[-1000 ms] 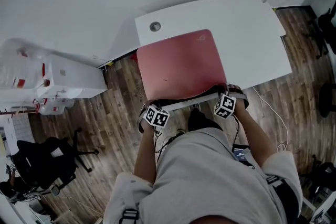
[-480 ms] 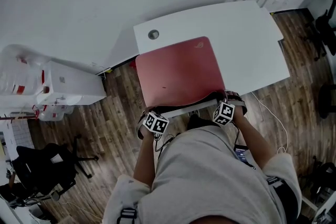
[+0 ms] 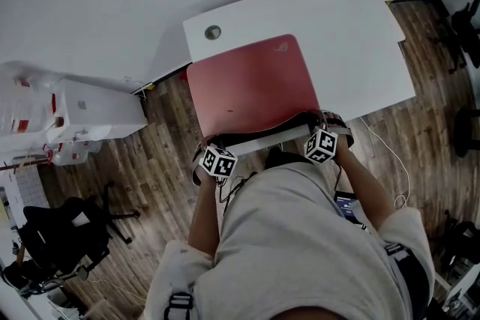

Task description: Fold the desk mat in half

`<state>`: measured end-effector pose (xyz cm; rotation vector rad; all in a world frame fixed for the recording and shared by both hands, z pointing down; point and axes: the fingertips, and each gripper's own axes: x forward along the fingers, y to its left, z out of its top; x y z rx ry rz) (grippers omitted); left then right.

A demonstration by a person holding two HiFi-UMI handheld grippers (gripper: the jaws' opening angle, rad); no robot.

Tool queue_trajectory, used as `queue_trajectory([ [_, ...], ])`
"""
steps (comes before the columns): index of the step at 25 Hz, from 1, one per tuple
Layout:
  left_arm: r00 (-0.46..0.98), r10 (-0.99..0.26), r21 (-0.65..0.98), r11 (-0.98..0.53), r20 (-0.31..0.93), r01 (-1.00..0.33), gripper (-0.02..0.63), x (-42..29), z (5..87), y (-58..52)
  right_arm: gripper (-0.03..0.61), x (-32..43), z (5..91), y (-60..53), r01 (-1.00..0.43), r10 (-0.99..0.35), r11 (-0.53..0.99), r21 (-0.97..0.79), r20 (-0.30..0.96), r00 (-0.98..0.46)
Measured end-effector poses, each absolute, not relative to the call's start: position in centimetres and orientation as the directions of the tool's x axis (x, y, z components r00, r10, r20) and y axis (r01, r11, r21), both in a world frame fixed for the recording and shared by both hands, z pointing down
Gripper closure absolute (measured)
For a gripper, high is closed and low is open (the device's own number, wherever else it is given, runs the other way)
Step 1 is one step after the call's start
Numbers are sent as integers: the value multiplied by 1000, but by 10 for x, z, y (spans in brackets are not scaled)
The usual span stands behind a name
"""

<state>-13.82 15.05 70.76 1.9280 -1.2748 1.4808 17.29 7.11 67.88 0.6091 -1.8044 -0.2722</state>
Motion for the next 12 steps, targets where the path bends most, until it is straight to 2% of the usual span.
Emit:
queue_trajectory([
  [12,7,-392,-196,-476,920,-858,575,-141,706,139,528,163,682,48,-235,-508,856,460,834,-215],
])
